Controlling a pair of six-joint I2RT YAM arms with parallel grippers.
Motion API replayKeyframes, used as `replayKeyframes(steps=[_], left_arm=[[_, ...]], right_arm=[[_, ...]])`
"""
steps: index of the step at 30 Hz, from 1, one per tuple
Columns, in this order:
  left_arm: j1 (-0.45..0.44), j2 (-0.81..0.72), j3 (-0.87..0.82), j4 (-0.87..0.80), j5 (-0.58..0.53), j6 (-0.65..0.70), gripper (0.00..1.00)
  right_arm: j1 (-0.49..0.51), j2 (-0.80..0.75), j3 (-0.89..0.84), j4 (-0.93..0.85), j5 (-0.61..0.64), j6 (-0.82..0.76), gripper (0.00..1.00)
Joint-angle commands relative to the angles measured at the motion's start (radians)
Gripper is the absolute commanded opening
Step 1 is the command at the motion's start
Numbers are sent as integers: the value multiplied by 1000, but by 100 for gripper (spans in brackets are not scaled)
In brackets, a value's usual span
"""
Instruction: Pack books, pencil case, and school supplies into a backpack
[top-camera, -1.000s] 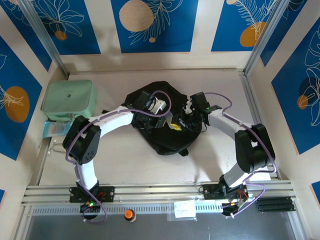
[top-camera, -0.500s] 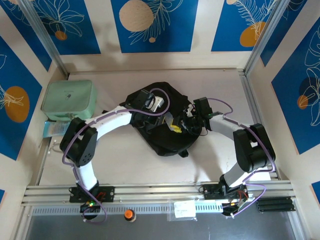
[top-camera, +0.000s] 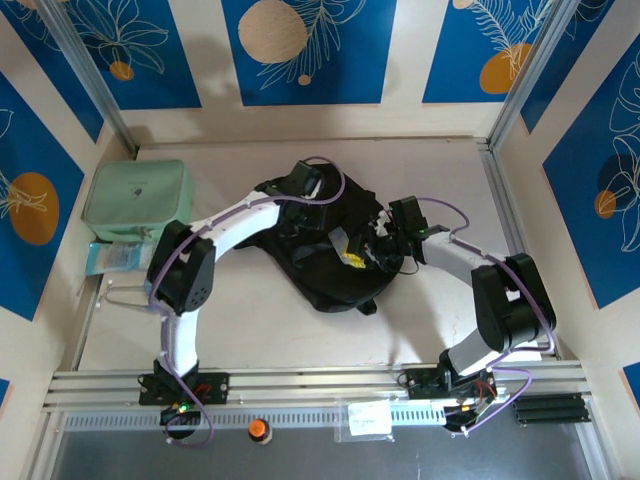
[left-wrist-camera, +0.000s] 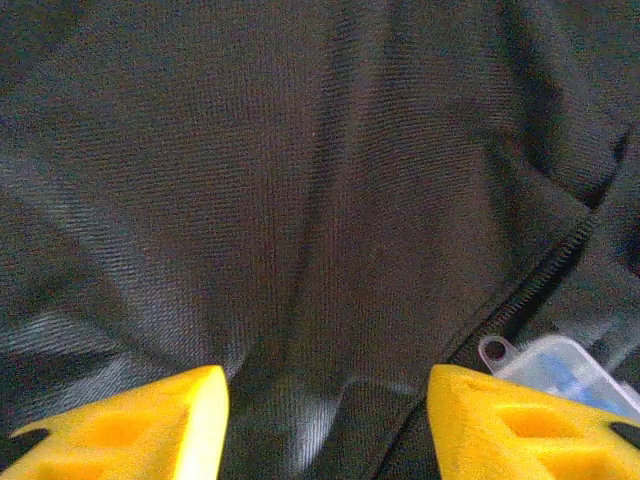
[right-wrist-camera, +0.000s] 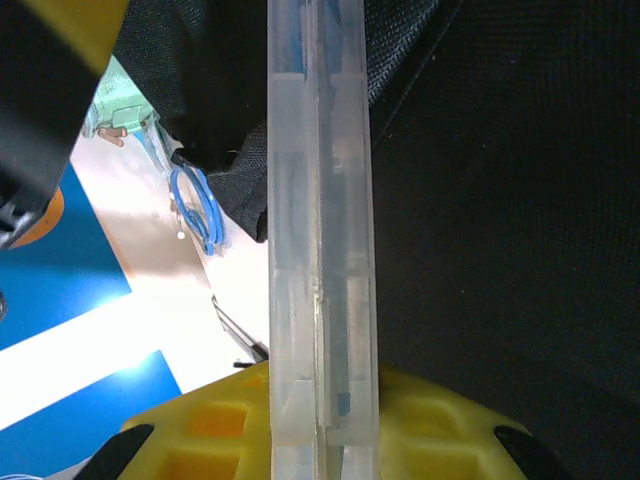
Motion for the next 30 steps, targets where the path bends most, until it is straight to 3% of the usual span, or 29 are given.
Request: replayKeyframes(steps=[1, 14, 25, 30], left_arm=[[6, 58, 73, -111, -26, -25, 48], [6, 121, 134, -181, -78, -47, 0], [12, 118, 161, -165, -68, -37, 0], [13, 92, 146, -146, -23, -28, 0]], right_arm=[[-2, -3, -38, -122, 8, 9, 5], [-10, -38, -86, -149, 11, -11, 5], [-60, -93, -155, -199, 34, -5, 5], [-65, -34, -131, -92, -18, 32, 5]])
